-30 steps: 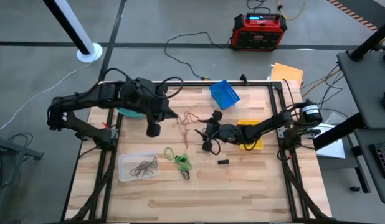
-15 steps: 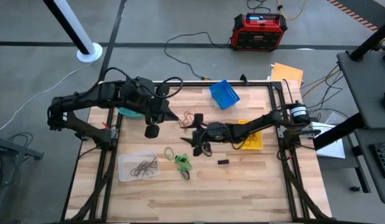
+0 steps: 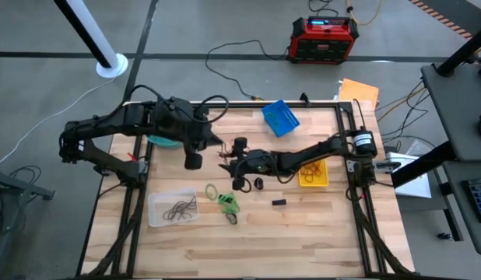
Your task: Sort rubber bands into baskets
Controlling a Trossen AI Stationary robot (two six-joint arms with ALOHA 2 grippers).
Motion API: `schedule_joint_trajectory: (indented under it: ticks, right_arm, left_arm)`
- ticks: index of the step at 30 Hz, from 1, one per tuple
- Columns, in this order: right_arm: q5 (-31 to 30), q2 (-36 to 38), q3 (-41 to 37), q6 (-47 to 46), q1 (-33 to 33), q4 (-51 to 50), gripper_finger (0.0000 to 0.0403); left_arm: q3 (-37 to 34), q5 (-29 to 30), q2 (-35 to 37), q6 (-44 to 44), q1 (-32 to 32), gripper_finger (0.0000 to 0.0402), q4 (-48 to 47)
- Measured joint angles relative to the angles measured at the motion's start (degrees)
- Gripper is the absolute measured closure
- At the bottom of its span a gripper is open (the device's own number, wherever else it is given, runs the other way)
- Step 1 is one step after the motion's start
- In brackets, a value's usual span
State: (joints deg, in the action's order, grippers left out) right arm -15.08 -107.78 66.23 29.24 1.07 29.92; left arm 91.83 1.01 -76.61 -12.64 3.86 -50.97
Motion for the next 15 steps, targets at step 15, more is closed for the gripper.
schedule_joint_trajectory:
  ticks: [15]
  right_arm:
    - [0.5, 11.5, -6.8, -5.2, 5.6, 0.0, 0.0394]
  left_arm:
    - [-1.1, 27.6, -0.1, 4.0, 1.3, 0.0402, -11.2]
